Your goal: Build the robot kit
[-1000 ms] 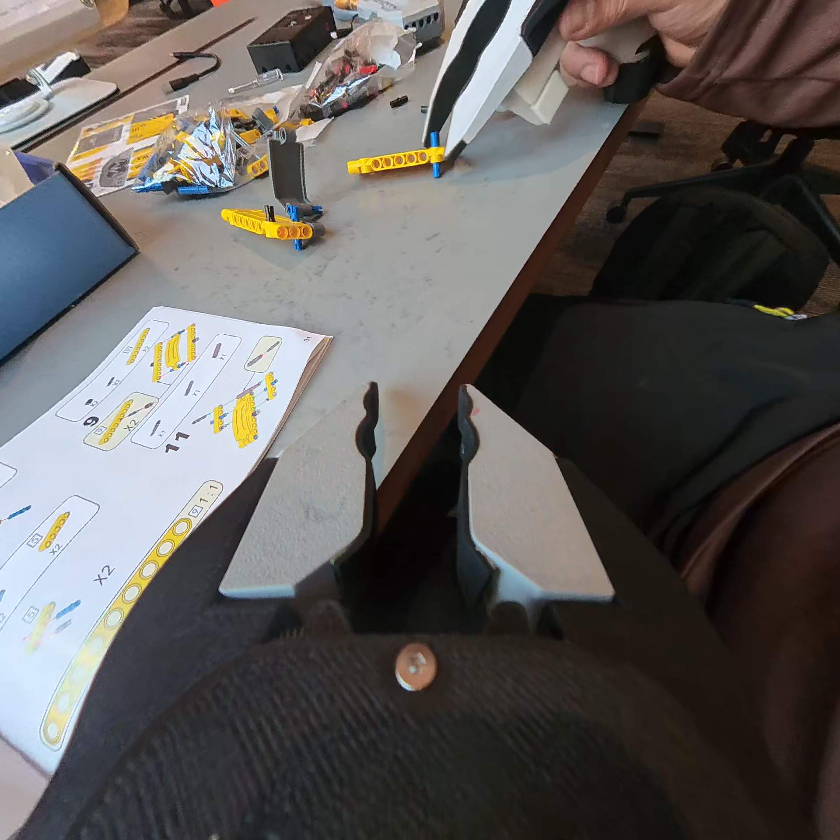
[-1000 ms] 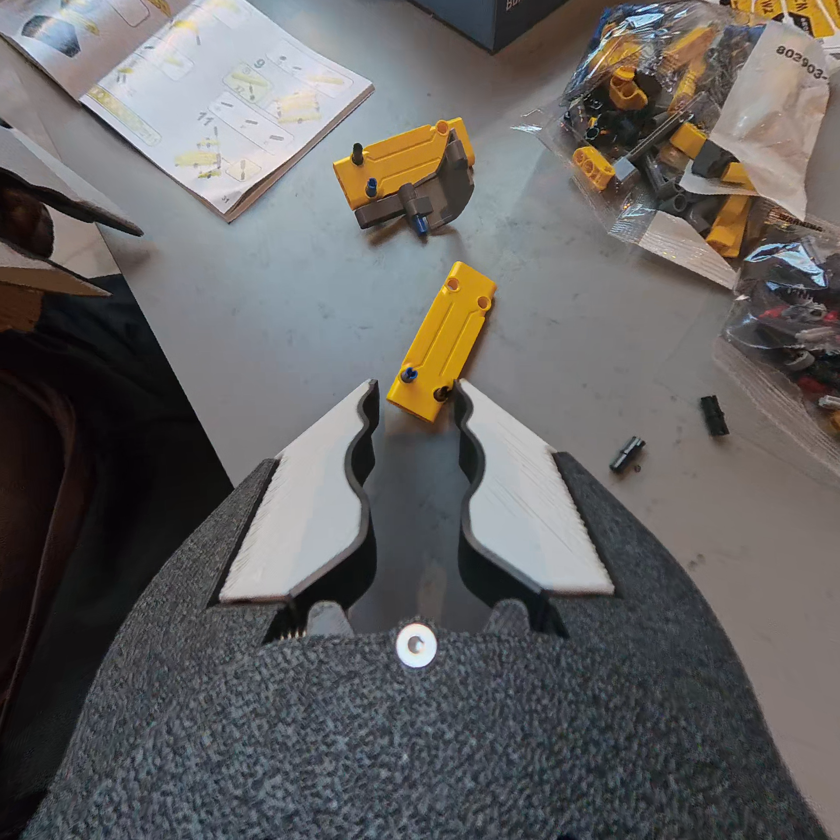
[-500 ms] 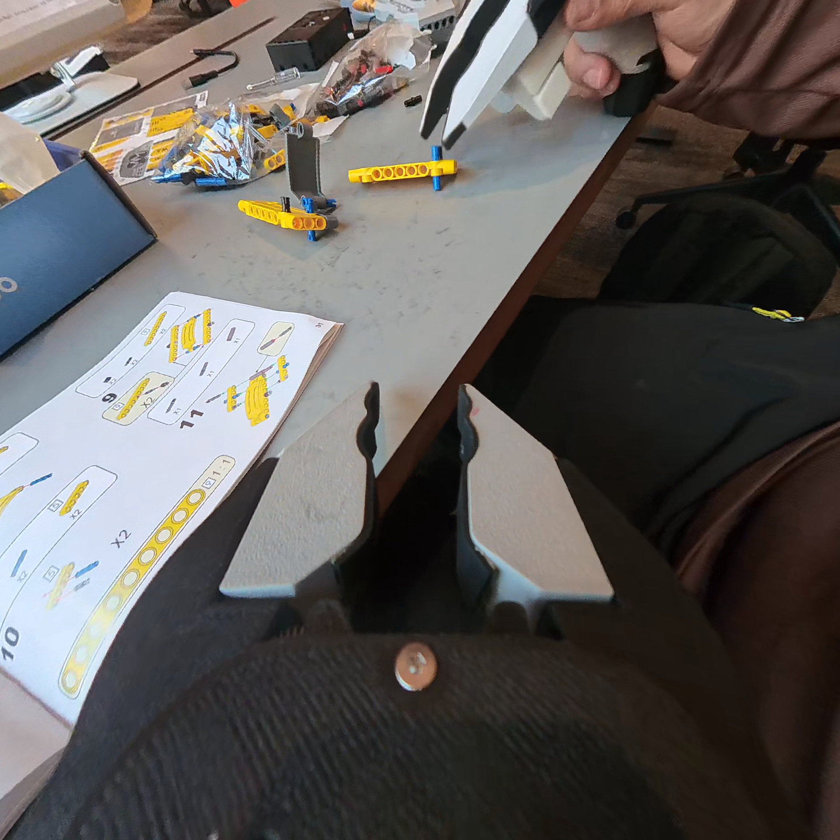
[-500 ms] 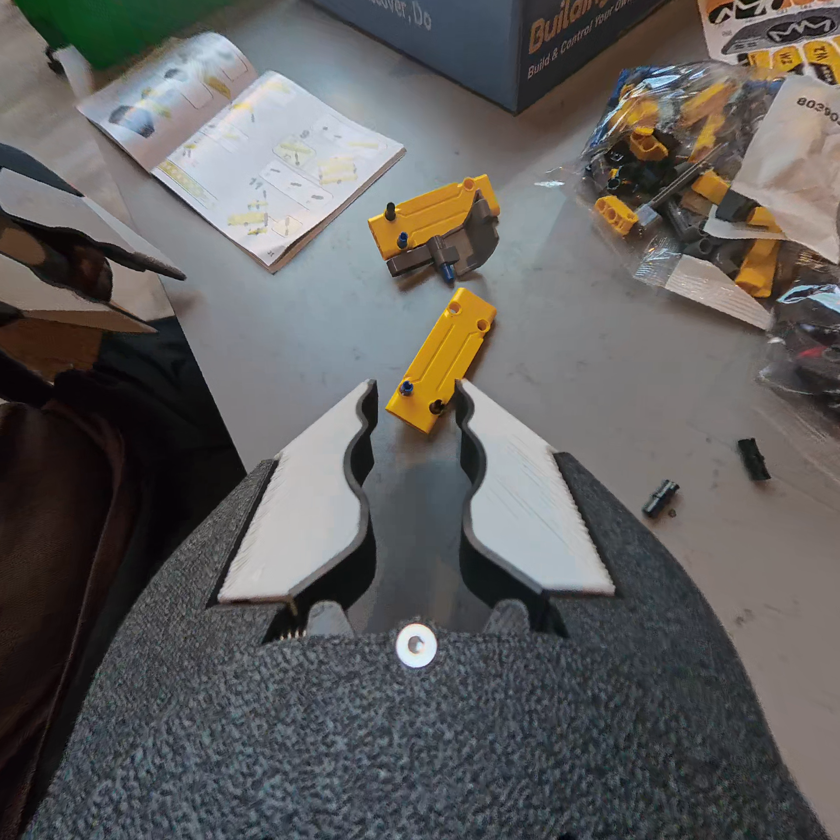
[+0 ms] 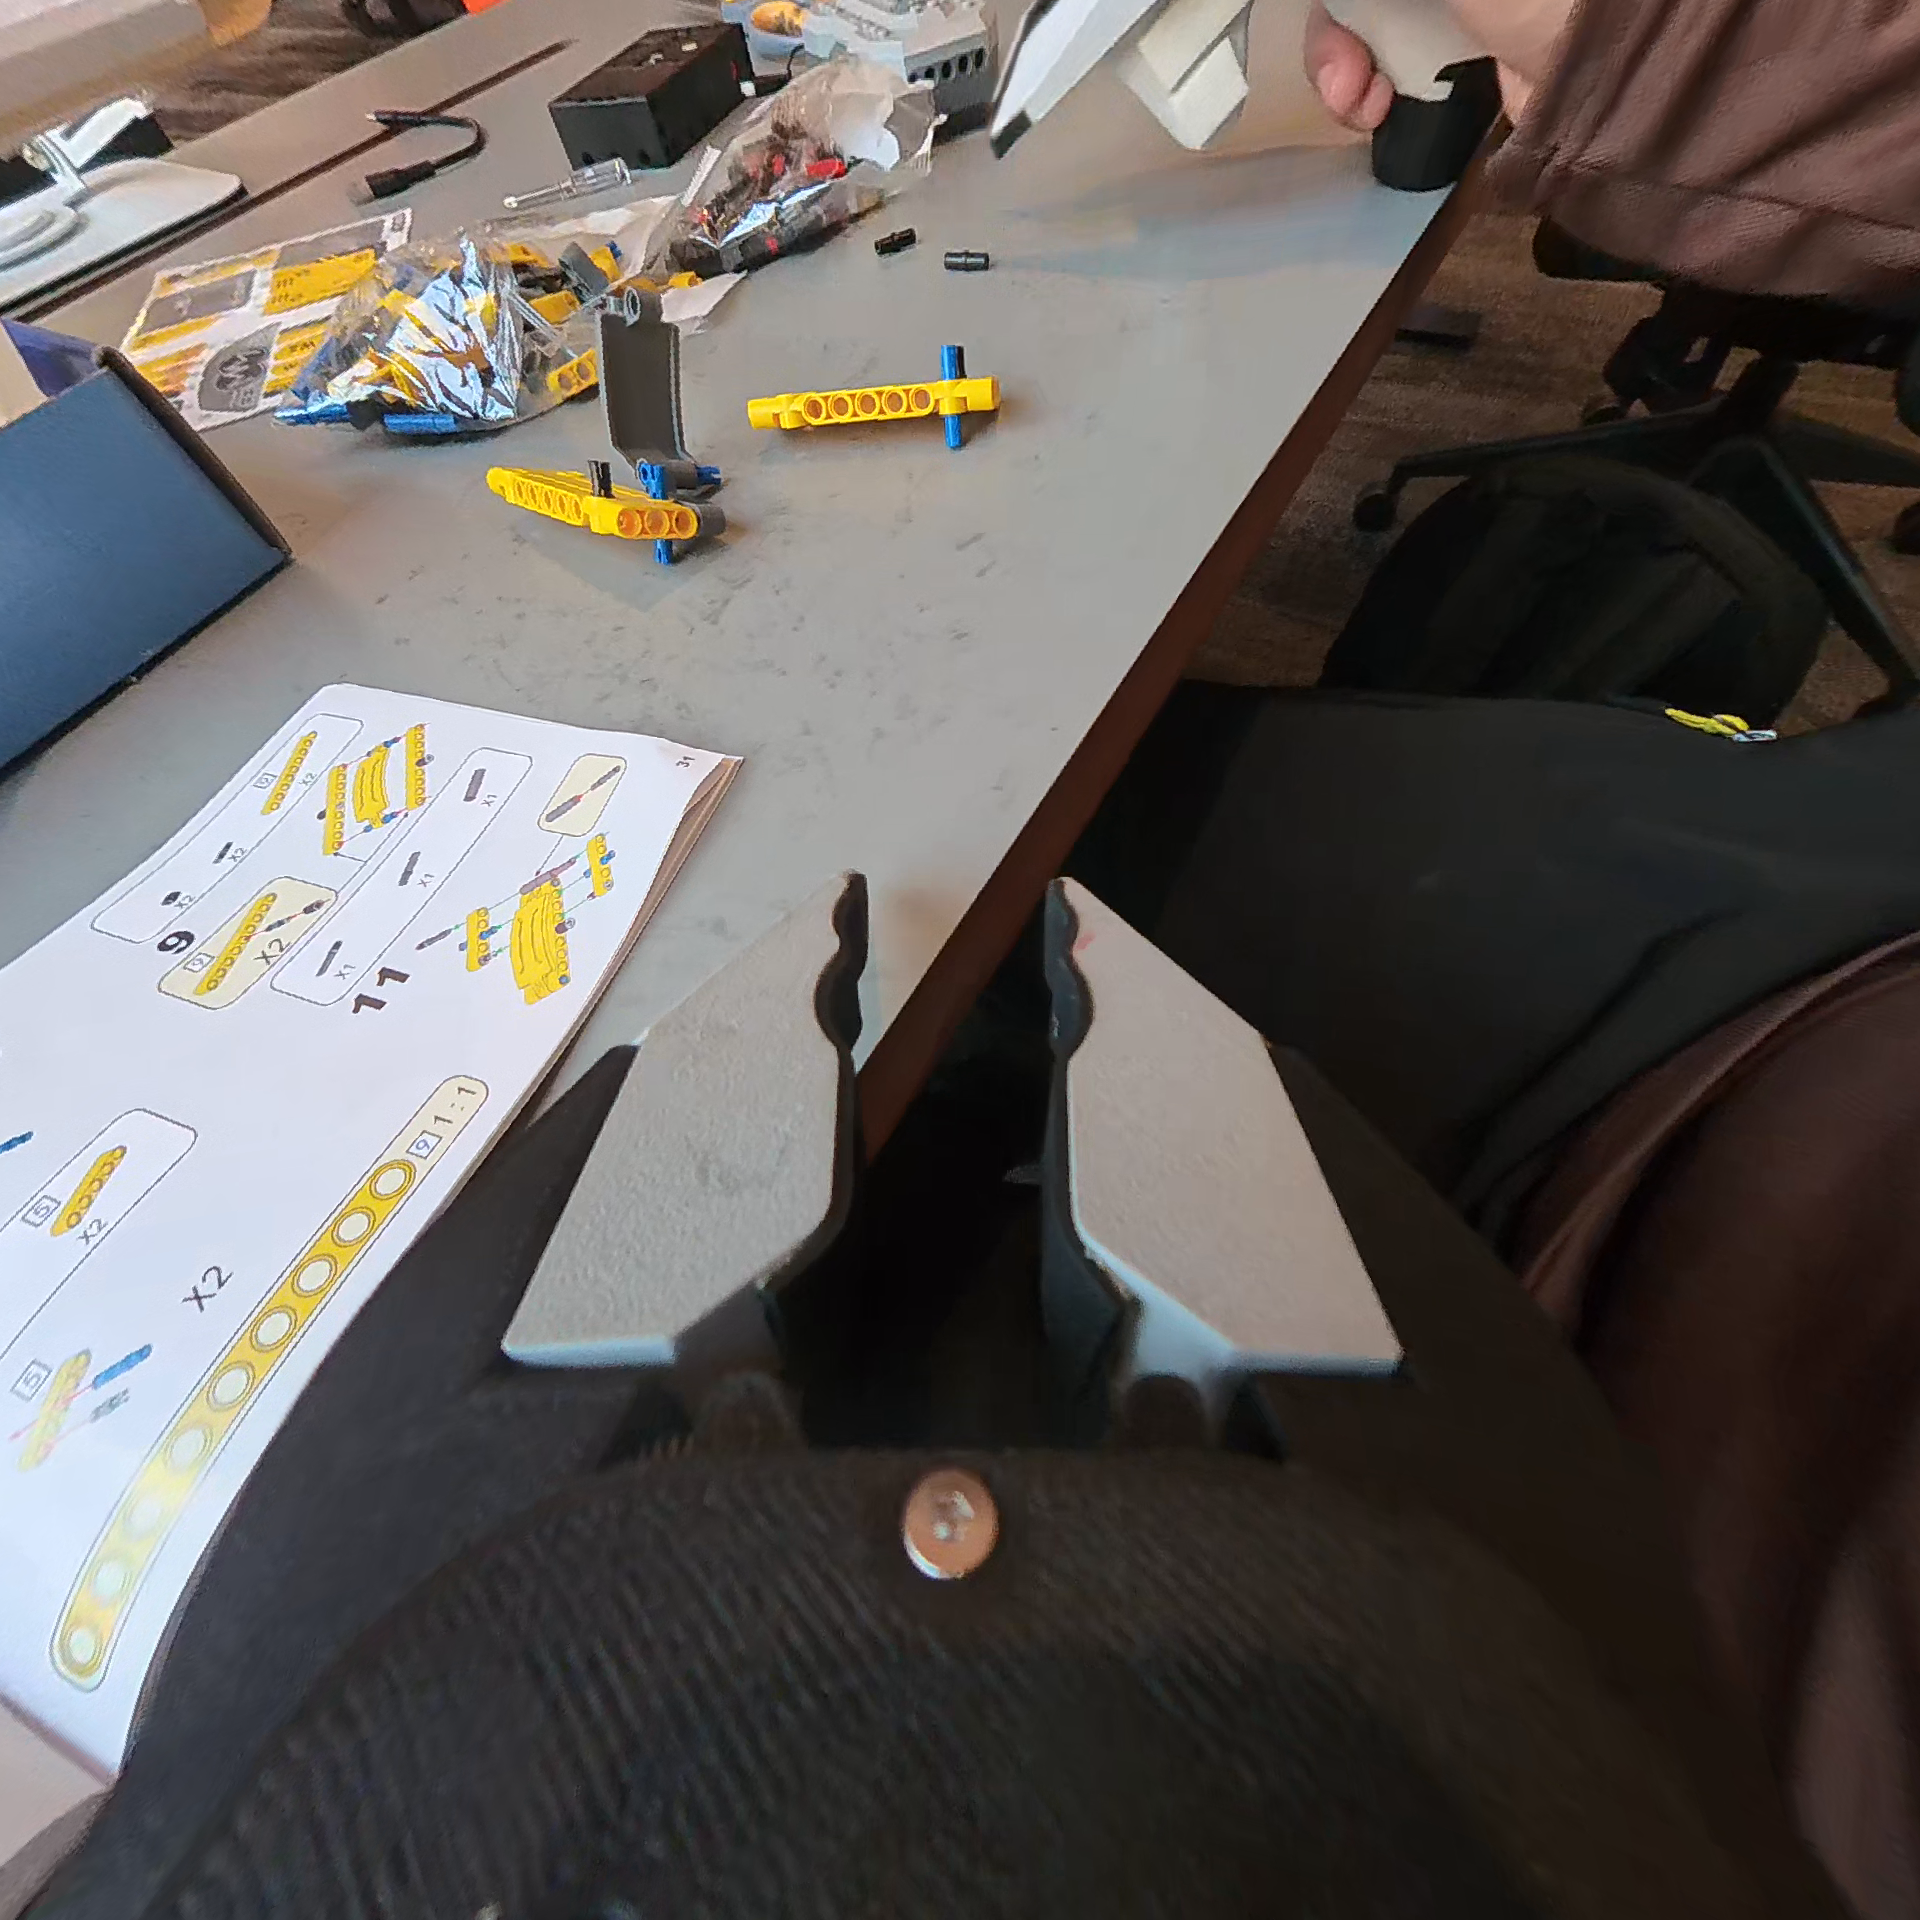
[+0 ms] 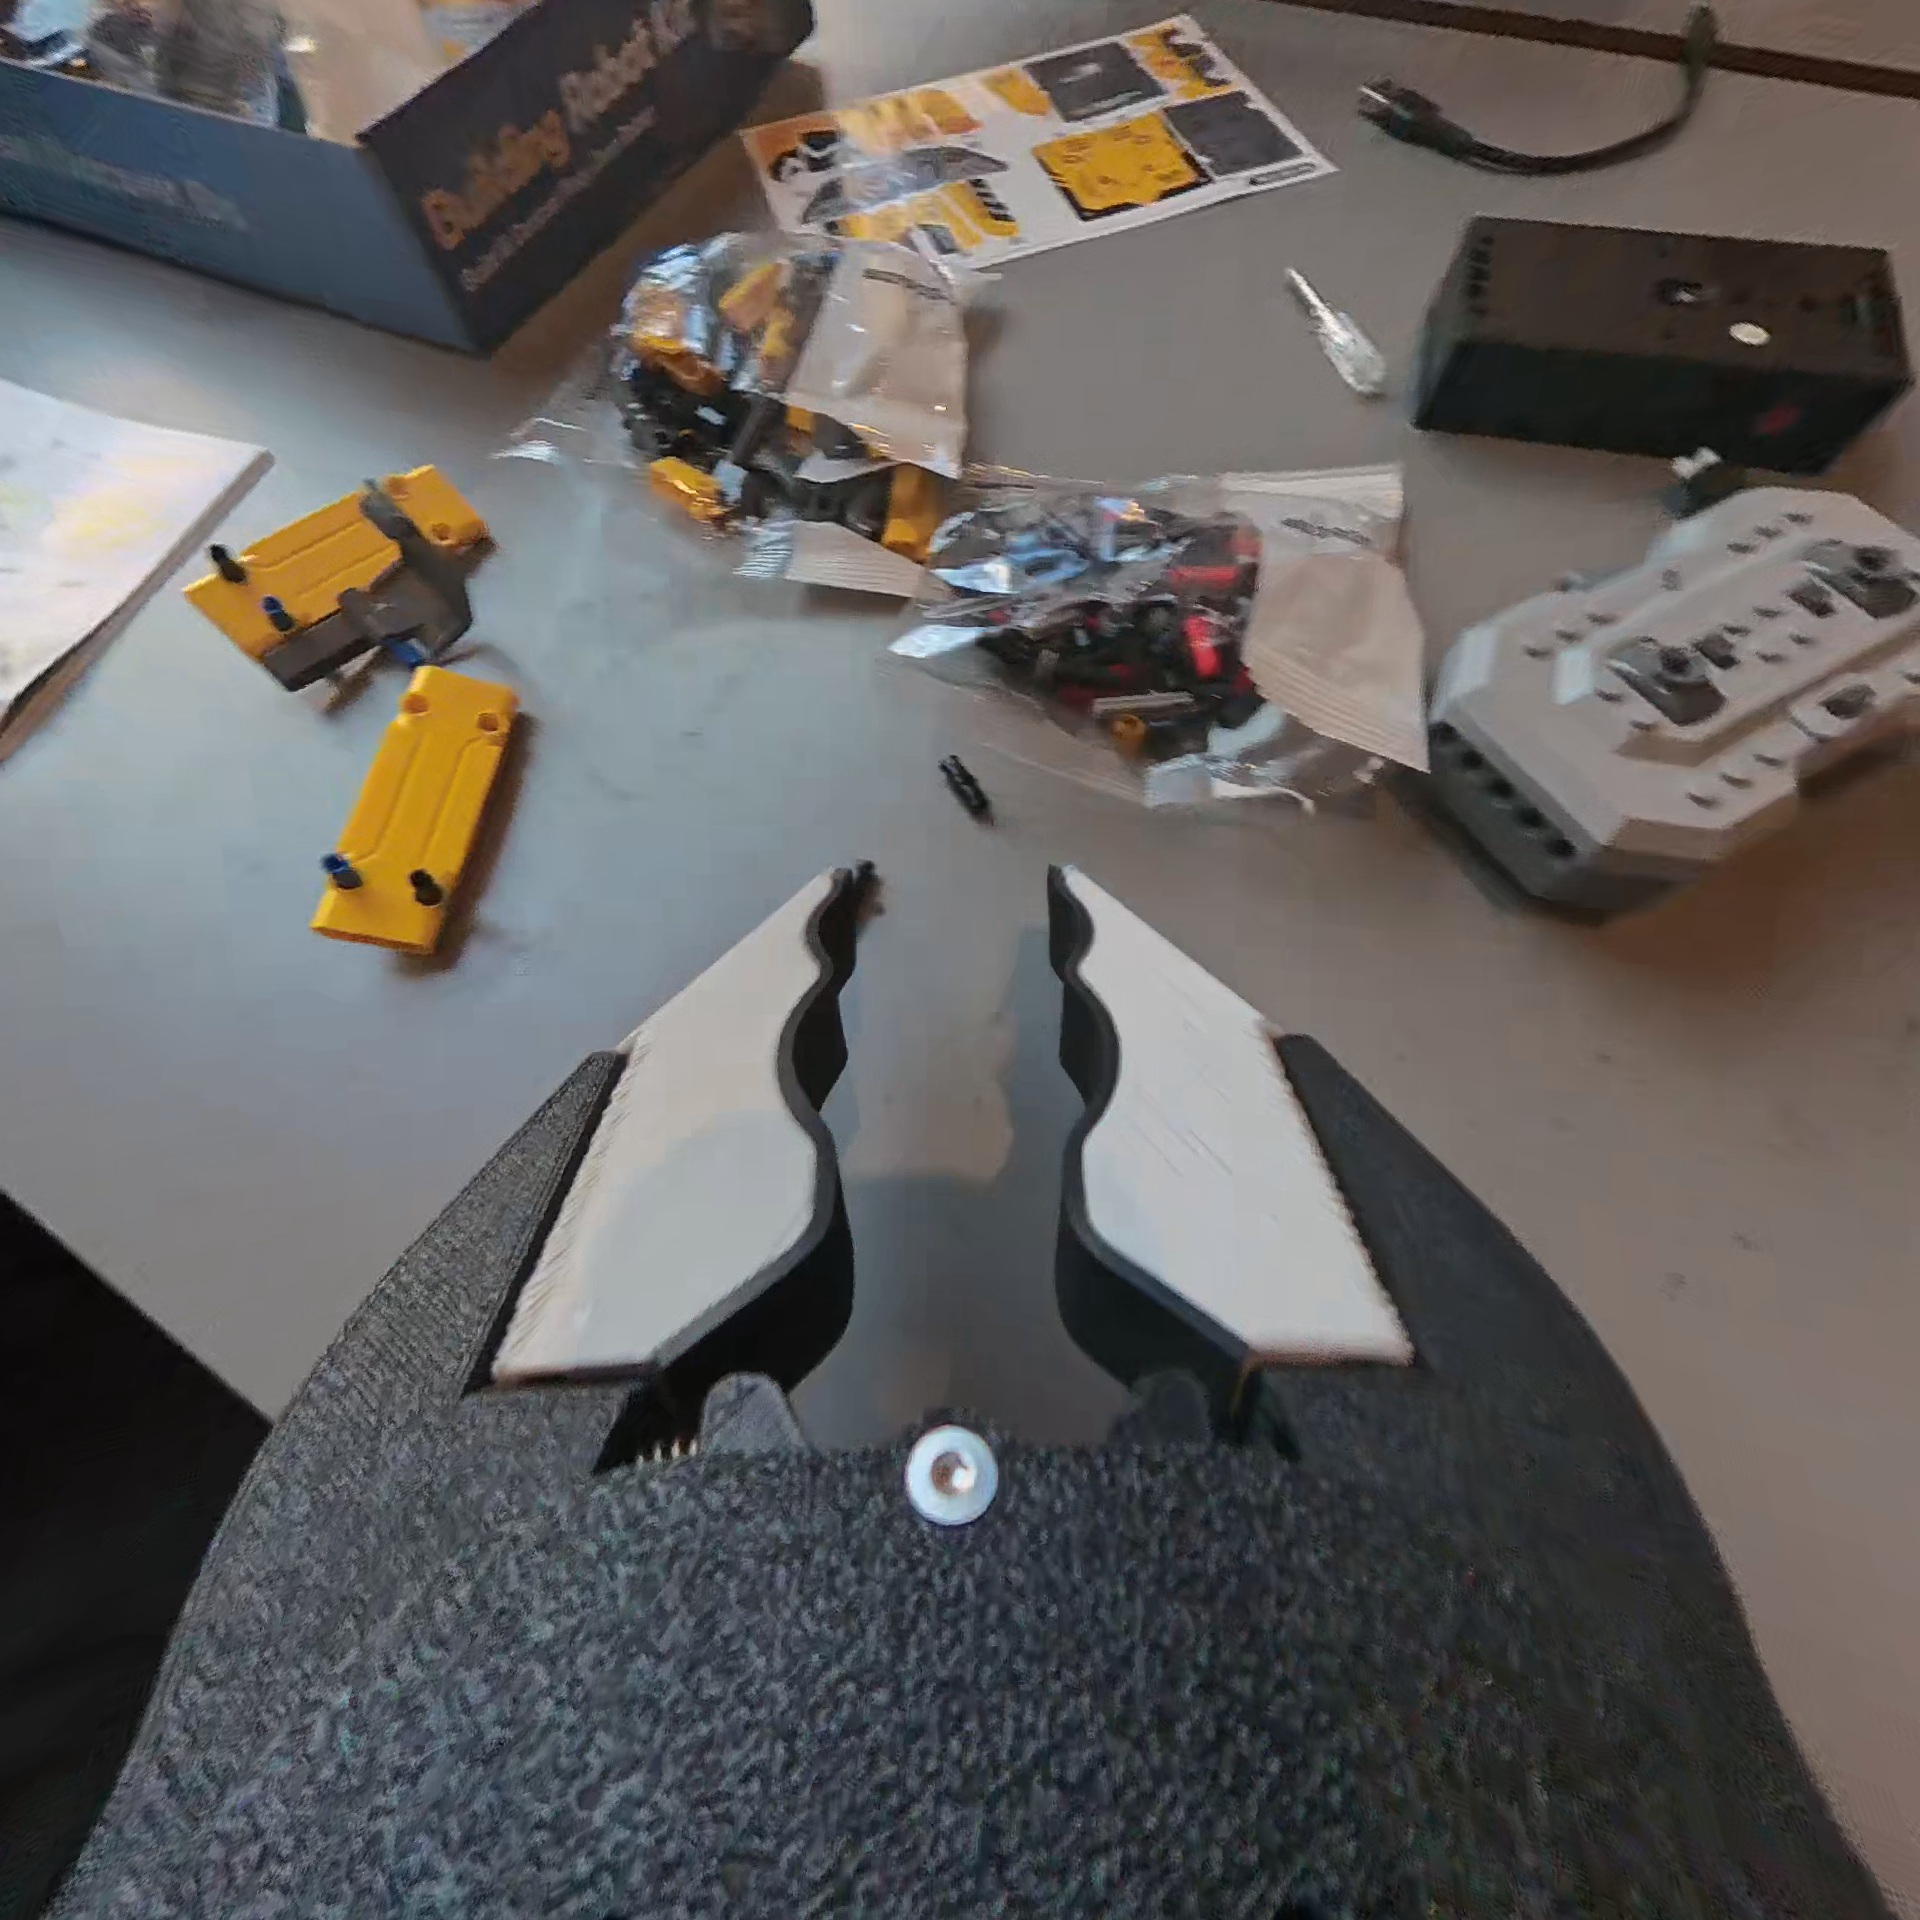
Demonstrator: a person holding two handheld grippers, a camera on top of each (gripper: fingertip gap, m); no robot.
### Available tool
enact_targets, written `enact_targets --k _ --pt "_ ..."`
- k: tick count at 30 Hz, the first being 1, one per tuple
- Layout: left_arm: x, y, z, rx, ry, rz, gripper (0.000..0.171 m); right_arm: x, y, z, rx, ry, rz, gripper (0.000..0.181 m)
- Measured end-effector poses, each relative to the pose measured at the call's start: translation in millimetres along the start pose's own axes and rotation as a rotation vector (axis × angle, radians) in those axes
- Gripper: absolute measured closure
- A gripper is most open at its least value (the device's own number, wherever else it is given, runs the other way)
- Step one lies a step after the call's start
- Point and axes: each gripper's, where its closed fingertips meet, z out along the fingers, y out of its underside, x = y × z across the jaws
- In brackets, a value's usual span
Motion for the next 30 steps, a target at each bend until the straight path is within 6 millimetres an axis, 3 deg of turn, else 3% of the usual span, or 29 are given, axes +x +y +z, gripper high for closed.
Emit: enact_targets --k 2,12,22,27,30 --pt "0 -1 1 0.003 0.005 -0.008 0.140 10 2 -1 -0.010 0.008 0.059 0.141" --pt "3 0 4 -0.003 0.027 -0.017 0.140 -19 2 14 -0.051 -0.070 -0.037 0.146" --pt "3 2 3 -0.006 0.030 -0.012 0.141 -29 1 12 -0.034 -0.106 -0.078 0.147" --pt "1 1 1 0.004 0.029 -0.021 0.141 -67 -5 12 -0.005 -0.268 -0.128 0.146" --pt "1 1 1 0.005 0.036 -0.028 0.141 -66 -9 22 -0.014 -0.189 -0.175 0.146"
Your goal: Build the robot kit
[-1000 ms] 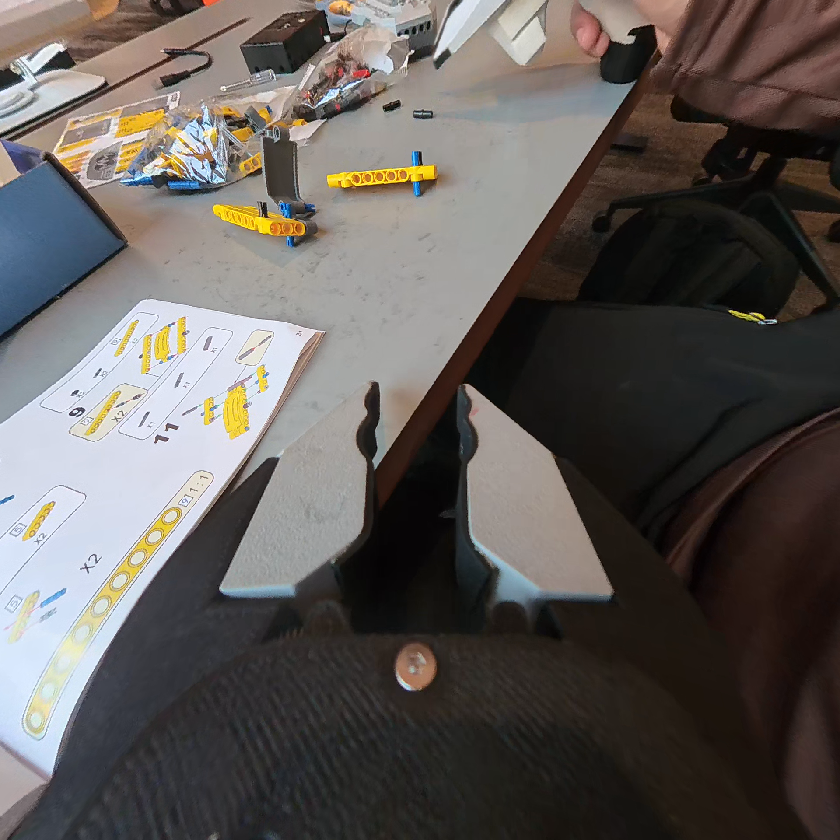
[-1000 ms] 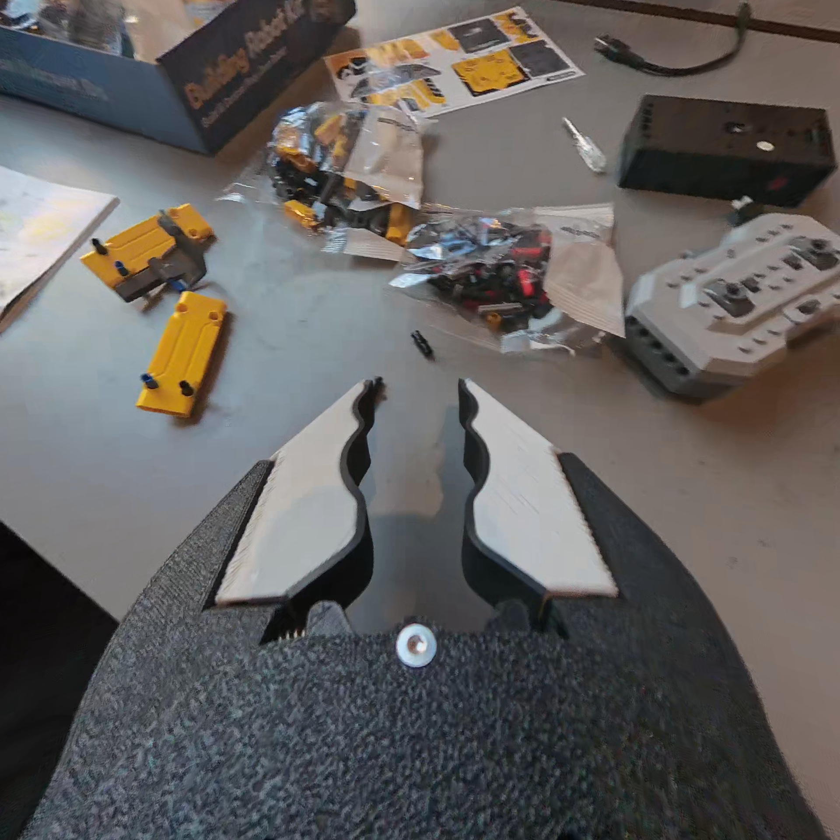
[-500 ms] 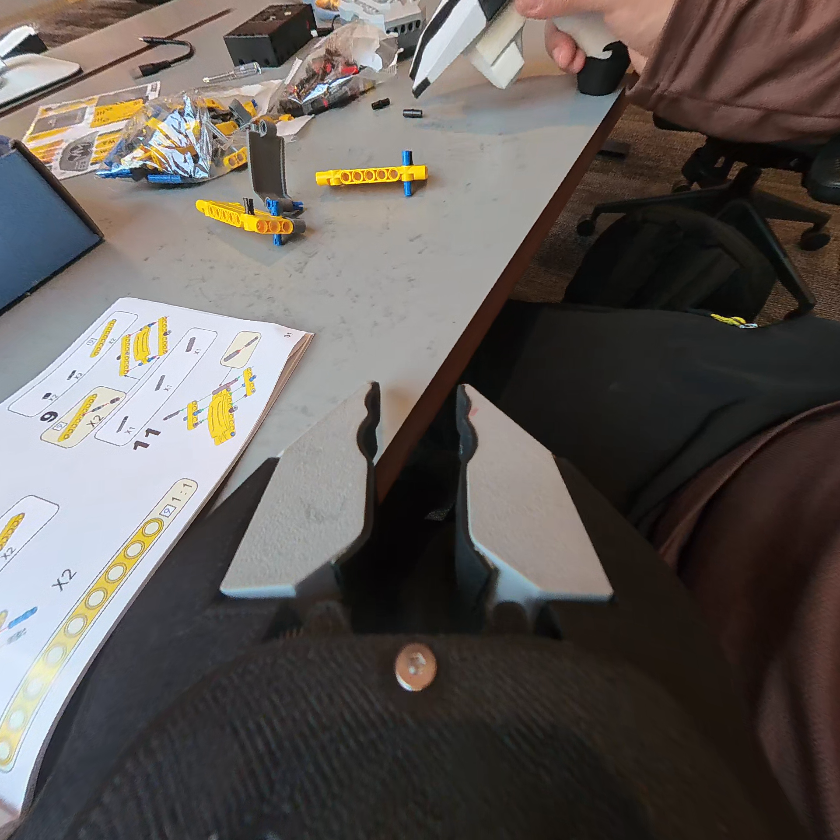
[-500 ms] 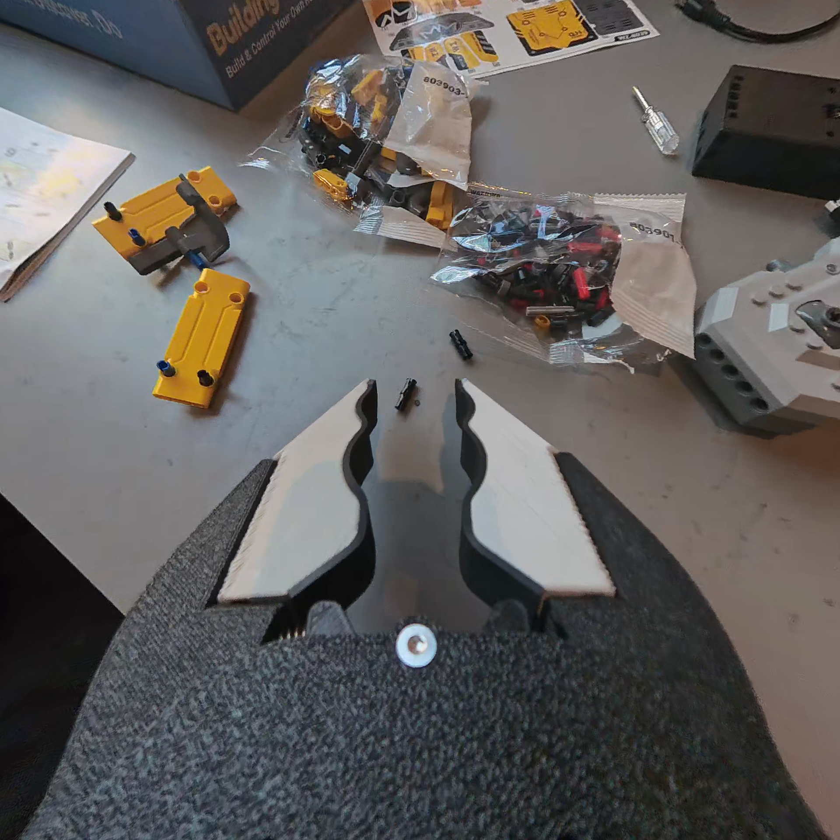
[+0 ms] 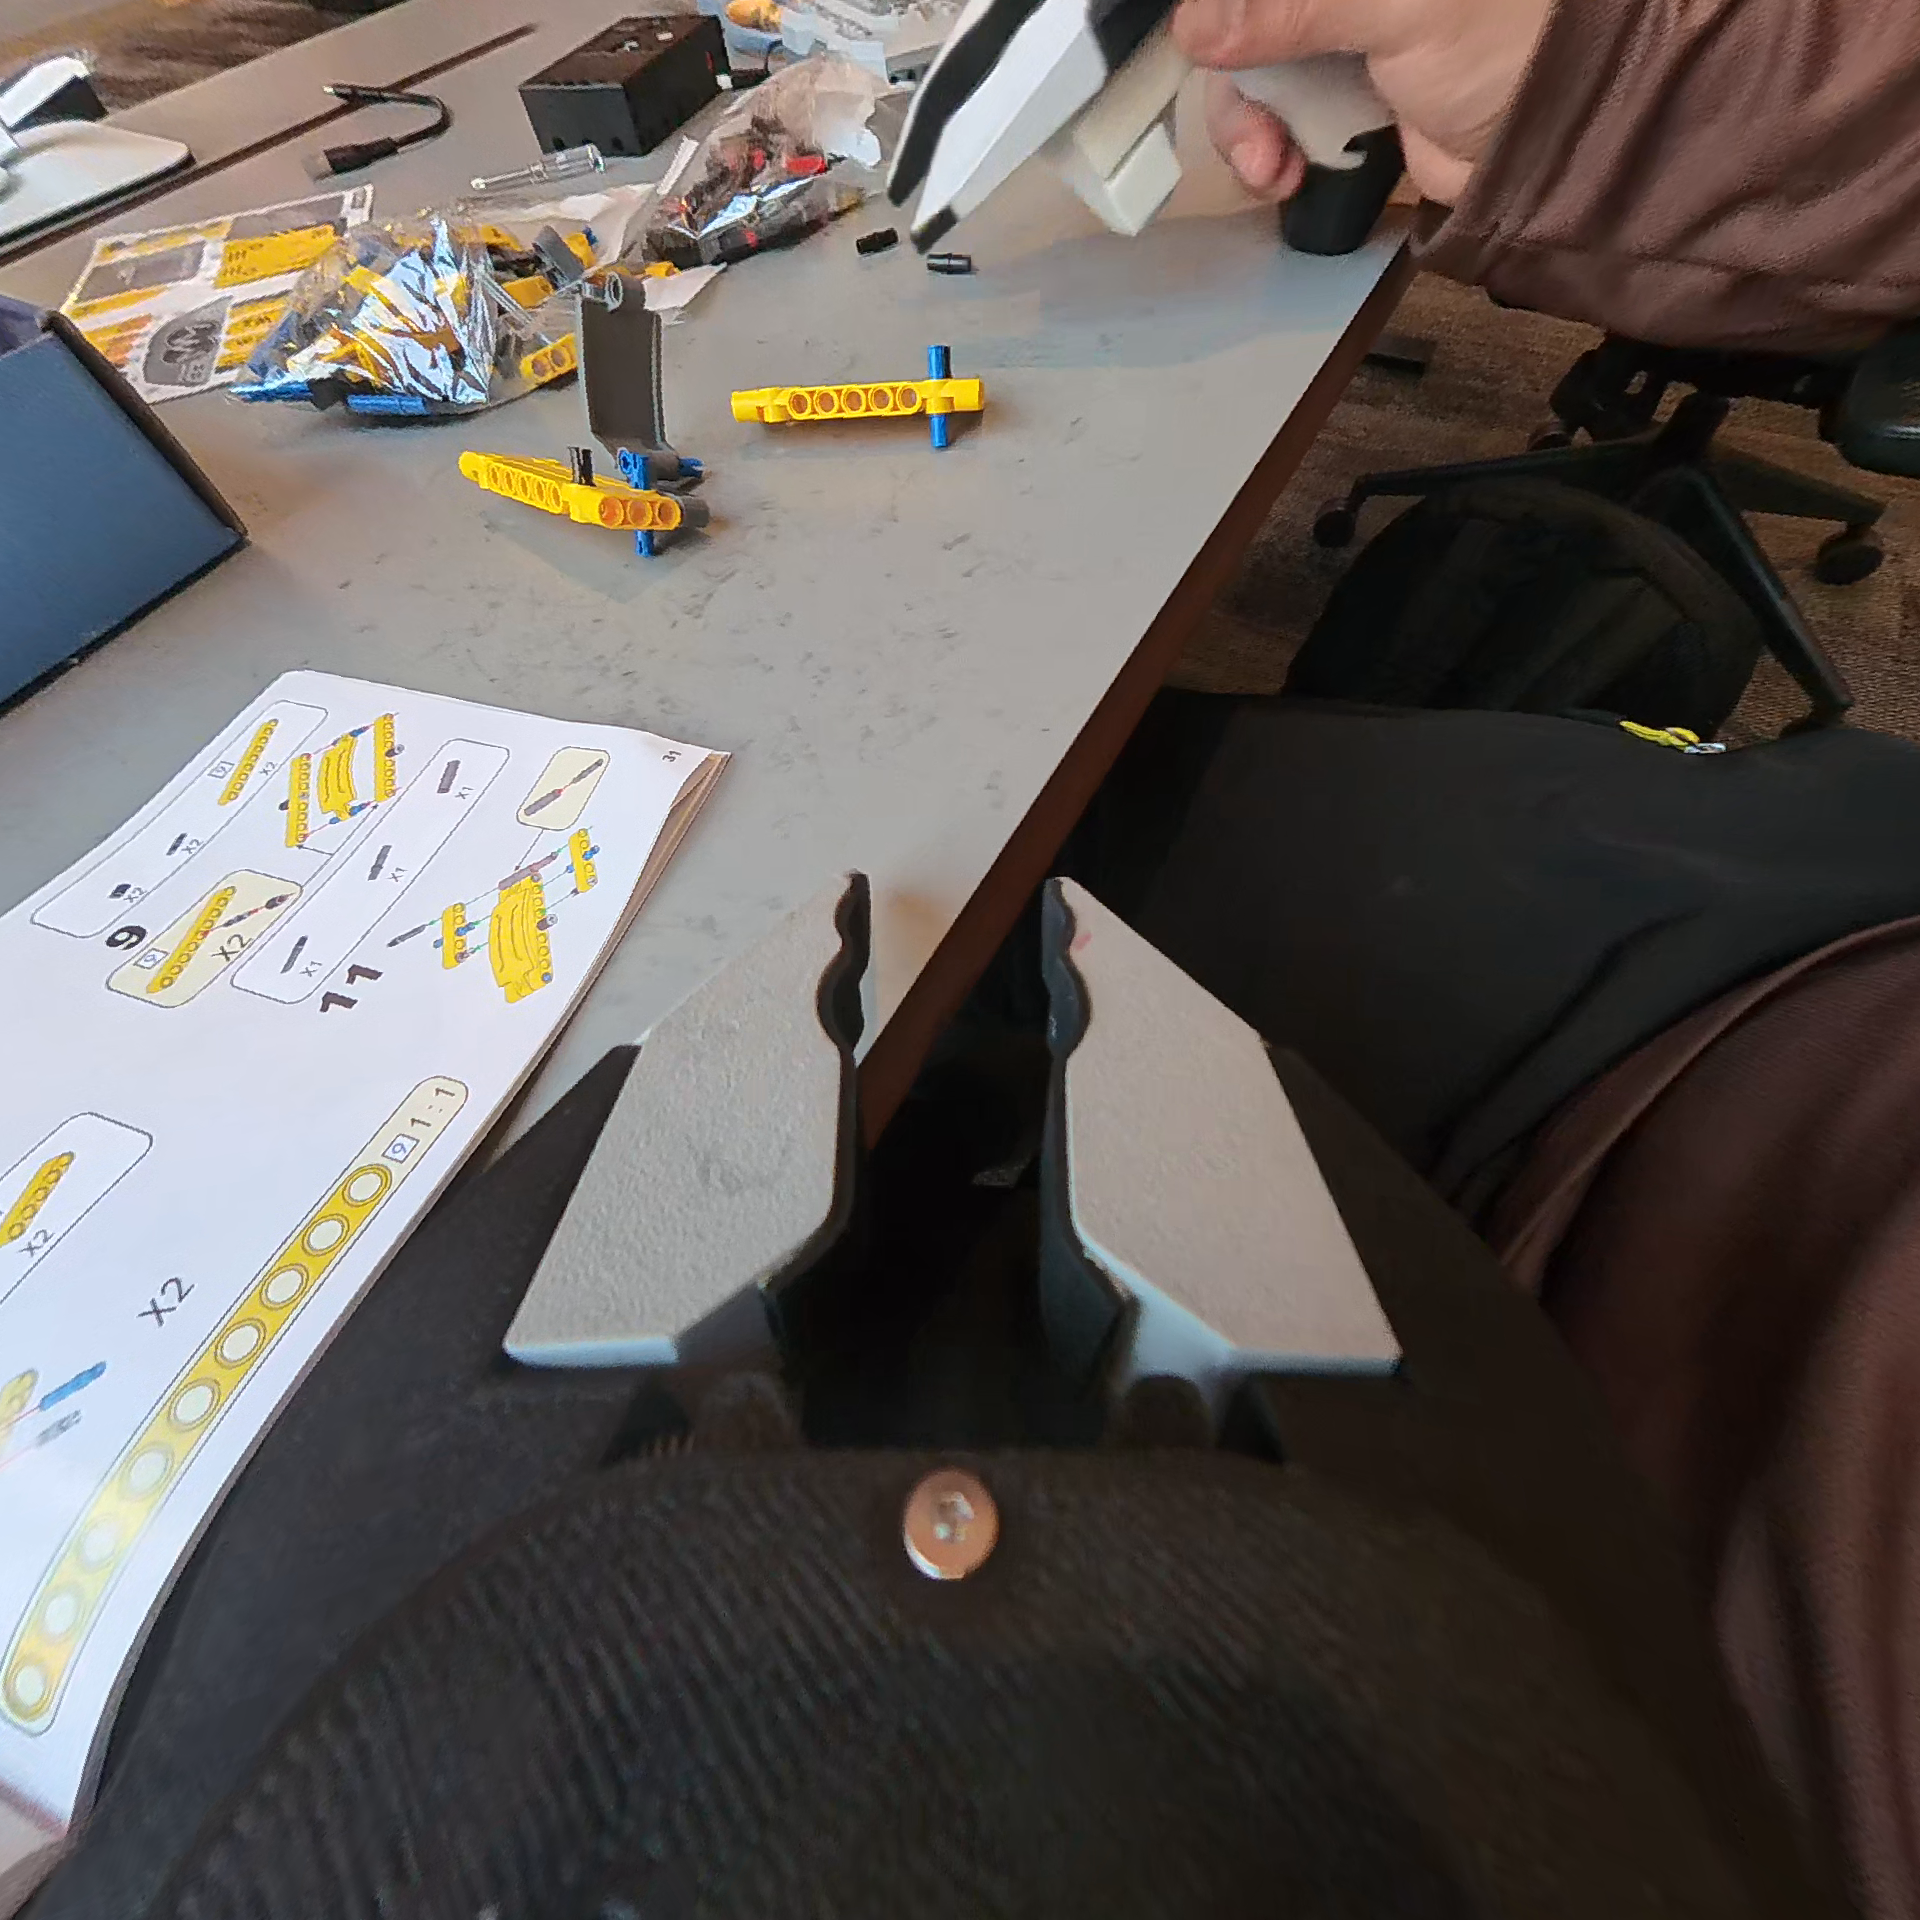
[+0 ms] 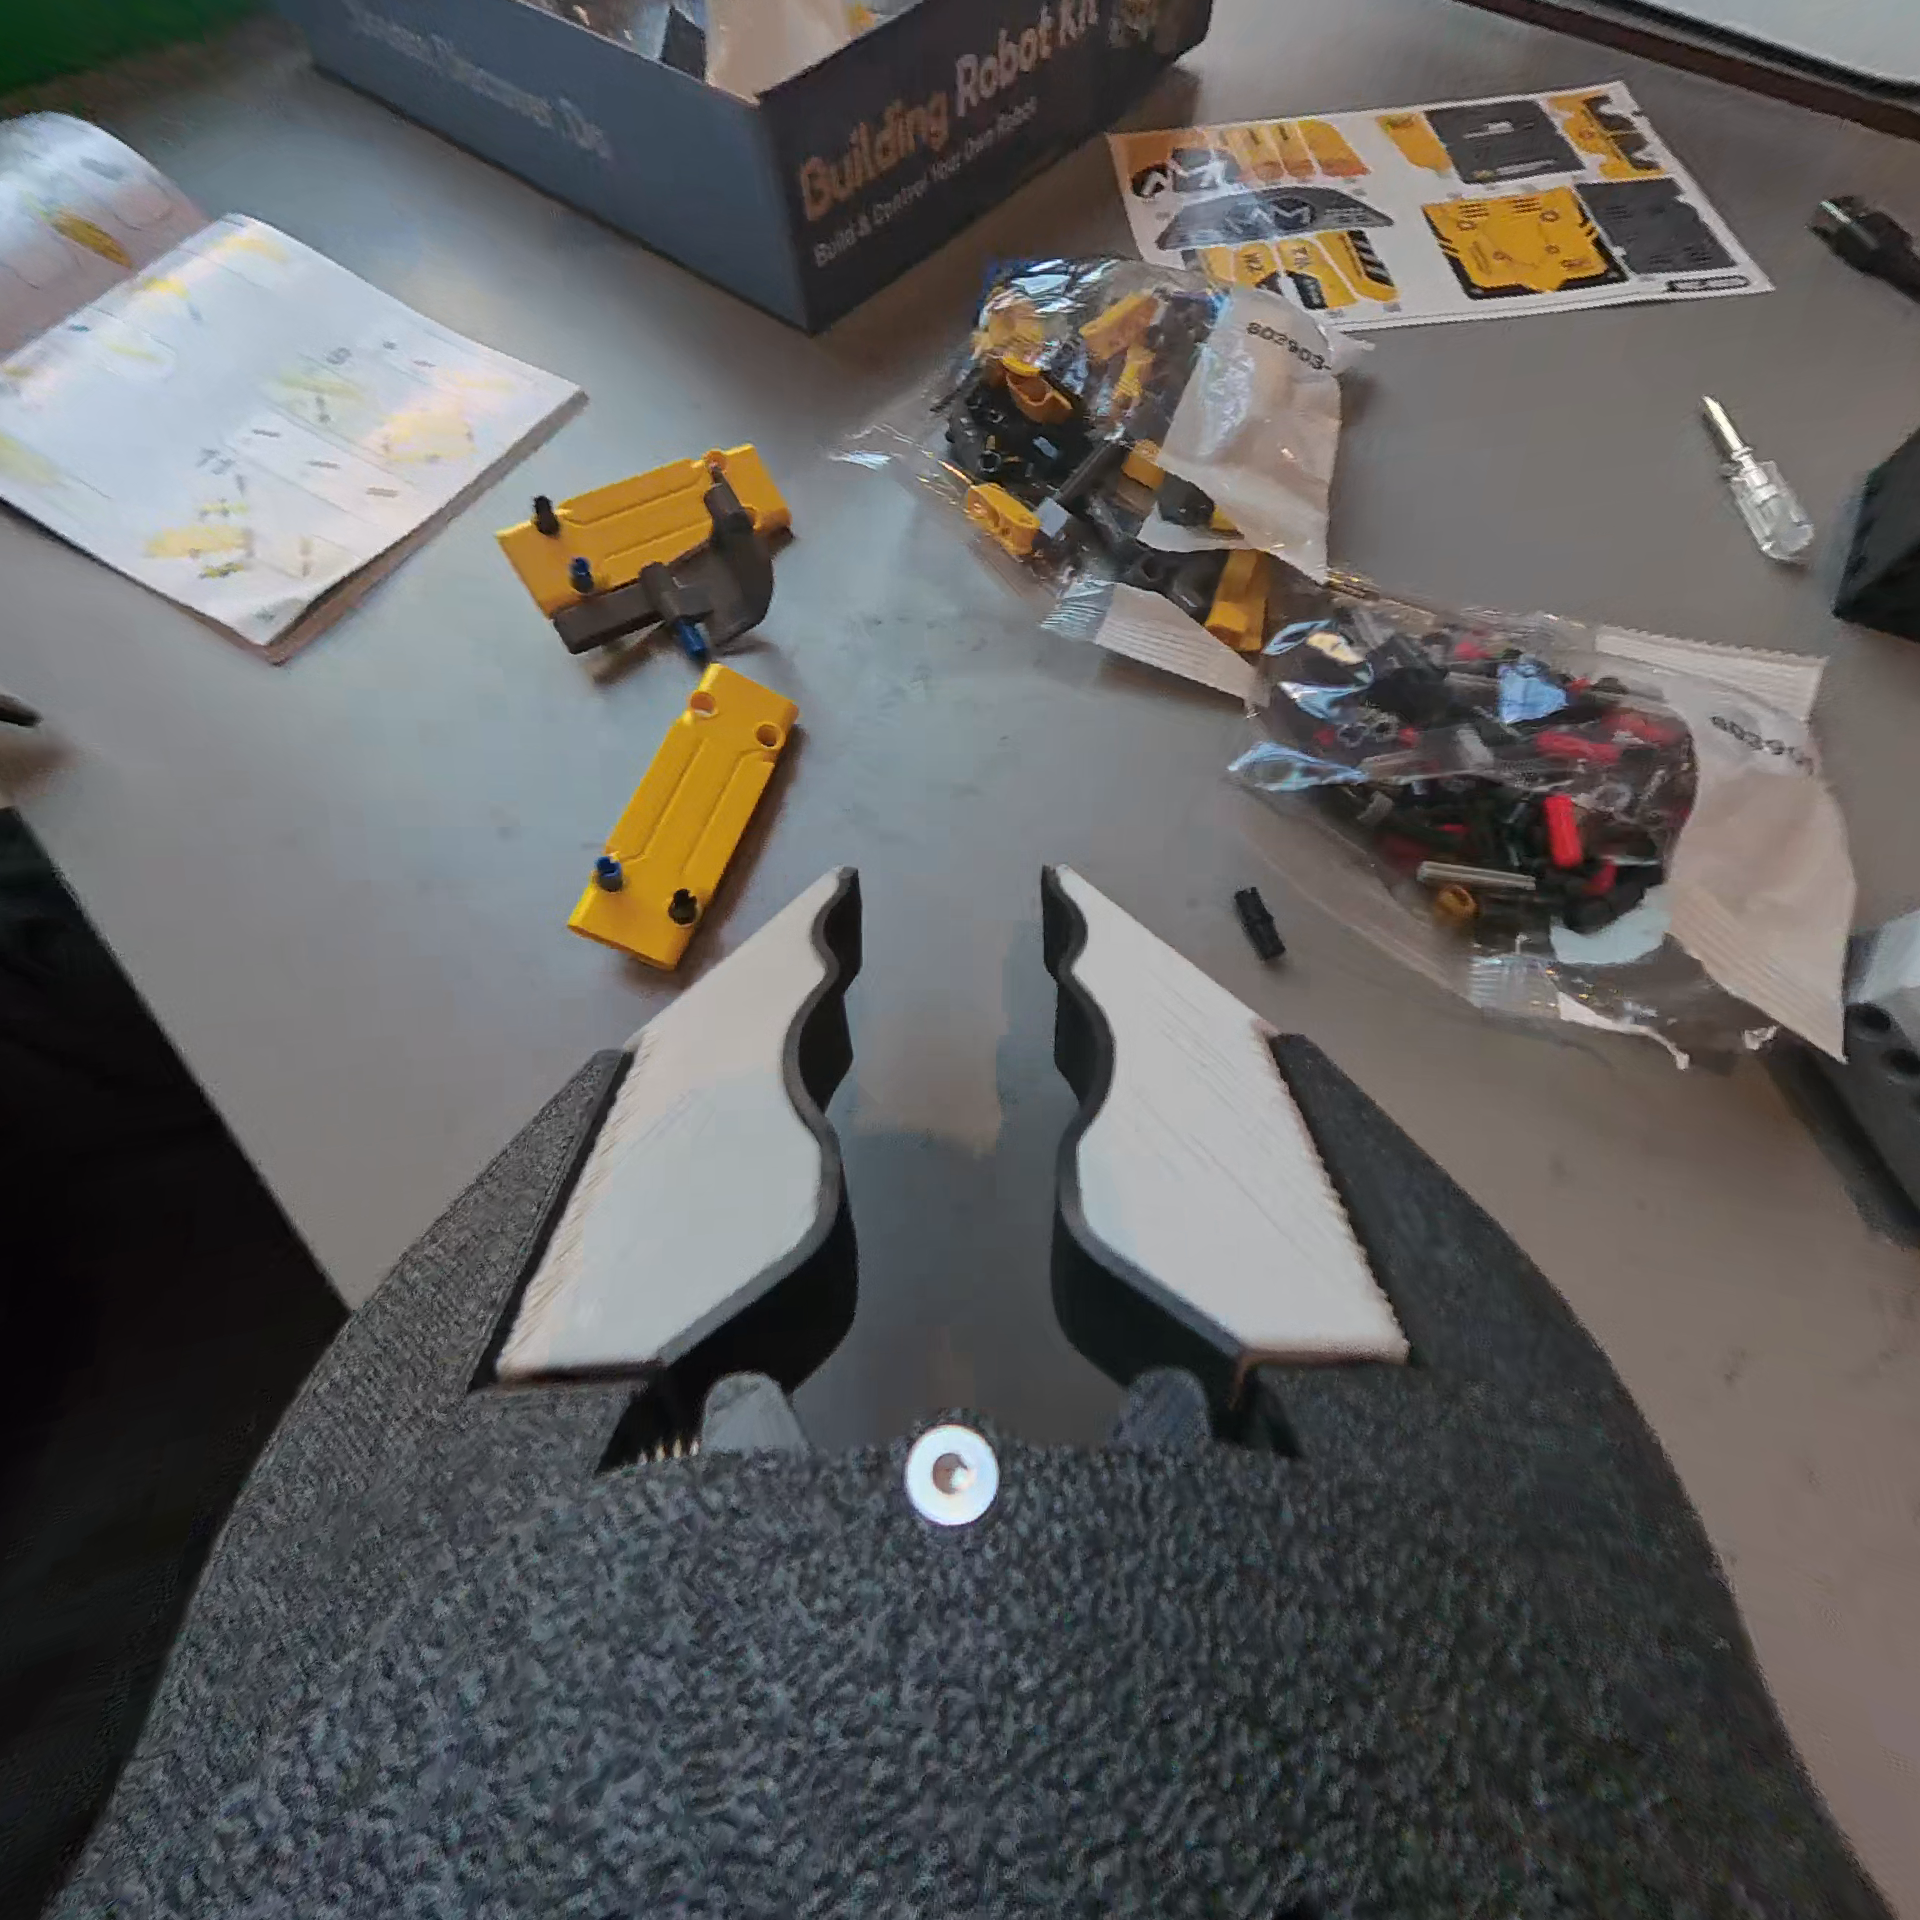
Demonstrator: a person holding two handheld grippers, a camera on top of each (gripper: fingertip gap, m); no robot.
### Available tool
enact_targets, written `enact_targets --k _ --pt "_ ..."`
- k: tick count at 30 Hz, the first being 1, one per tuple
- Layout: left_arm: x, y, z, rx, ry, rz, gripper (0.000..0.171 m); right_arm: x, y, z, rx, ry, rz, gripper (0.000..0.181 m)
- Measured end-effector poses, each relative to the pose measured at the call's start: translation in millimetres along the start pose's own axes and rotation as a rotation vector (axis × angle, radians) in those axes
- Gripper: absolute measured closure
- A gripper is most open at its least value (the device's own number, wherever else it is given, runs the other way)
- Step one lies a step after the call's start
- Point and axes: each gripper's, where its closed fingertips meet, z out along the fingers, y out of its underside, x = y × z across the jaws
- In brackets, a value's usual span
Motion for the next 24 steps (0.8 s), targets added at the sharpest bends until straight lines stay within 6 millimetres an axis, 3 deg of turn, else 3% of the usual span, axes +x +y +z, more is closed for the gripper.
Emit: enact_targets --k 6,15,24 --pt "2 0 -1 0.004 0.015 -0.006 0.141 8 -20 23 -0.003 0.091 -0.049 0.147" --pt "-1 2 1 -0.006 0.007 -0.011 0.141 13 -48 64 -0.046 0.161 -0.165 0.164" --pt "-1 3 4 -0.010 0.021 -0.026 0.141 24 -49 88 -0.091 0.177 -0.163 0.164"
